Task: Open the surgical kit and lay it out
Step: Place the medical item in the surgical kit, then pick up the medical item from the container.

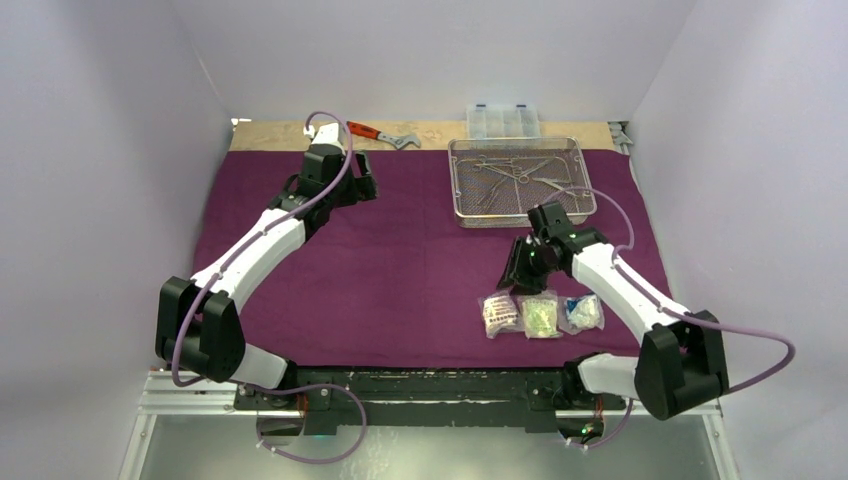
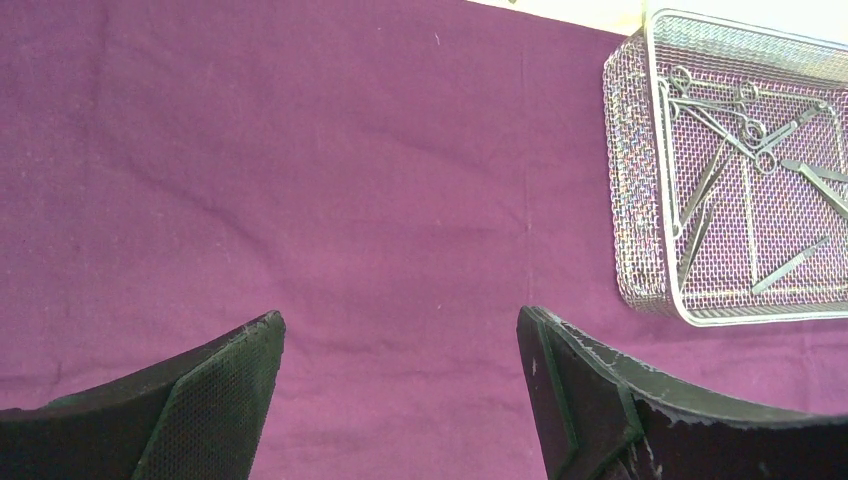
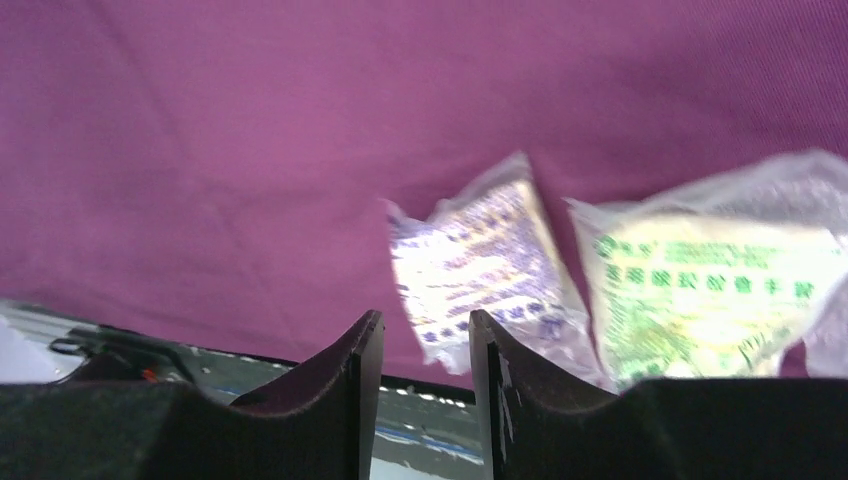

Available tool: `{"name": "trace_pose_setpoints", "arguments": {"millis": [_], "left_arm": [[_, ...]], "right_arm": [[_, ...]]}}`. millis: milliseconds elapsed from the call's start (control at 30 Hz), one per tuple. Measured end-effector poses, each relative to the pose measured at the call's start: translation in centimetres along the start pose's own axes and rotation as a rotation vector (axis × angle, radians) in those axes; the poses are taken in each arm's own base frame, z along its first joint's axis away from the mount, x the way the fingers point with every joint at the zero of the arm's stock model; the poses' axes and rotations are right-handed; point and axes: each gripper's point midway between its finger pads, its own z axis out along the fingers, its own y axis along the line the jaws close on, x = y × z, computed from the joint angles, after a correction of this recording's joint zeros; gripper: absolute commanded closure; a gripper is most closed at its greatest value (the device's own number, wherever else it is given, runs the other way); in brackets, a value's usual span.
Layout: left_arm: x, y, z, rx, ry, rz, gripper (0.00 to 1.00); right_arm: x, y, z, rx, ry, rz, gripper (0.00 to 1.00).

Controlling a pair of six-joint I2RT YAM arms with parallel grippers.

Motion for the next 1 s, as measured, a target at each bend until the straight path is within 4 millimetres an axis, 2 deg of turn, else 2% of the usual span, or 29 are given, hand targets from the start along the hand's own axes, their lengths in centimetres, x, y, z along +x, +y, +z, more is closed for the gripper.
{"name": "trace_pose_setpoints", "arguments": {"millis": [133, 233, 333, 400, 533, 633, 767, 867, 1000], "left_arm": [[-0.1, 0.2, 0.0, -0.009, -0.004, 0.003, 0.15], [-0.2, 0.3, 0.0, -0.016, -0.008, 0.009, 0.15], [-0.6, 0.3, -0.1, -0.023, -0.019, 0.015, 0.15], [-1.0, 0.3, -0.1, -0.025, -0.029, 0.016, 0.15], [-1.9, 0.1, -0.3, -0.026, -0.050, 0.013, 0.15], [-2.5, 0.0, -0.4, -0.031, -0.065, 0.016, 0.14], [-3.4, -0.2, -0.1, -0.039, -0.082, 0.020, 0.14], [-4.0, -0.3, 0.5, -0.049, -0.087, 0.027, 0.14], [-4.3, -0.5, 1.6, -0.056, -0.083, 0.036, 0.14]], "right_arm": [[-2.3, 3.2, -2.0, -0.109, -0.069, -0.043, 0.49], [-5.3, 5.6, -3.8, -0.155, -0.158, -0.071, 0.45], [-9.5, 7.8, -6.1, -0.165, -0.288, -0.099, 0.39], [-13.1, 9.2, -7.6, -0.157, -0.392, -0.111, 0.38], [-19.7, 10.0, -8.4, -0.097, -0.517, -0.072, 0.37], [-23.5, 8.9, -6.7, -0.018, -0.547, -0.023, 0.40], [-26.9, 6.6, -2.2, 0.118, -0.528, 0.023, 0.46], [-27.8, 5.9, 1.2, 0.172, -0.489, 0.023, 0.50], [-27.7, 6.2, 4.5, 0.196, -0.439, 0.004, 0.53]]}}
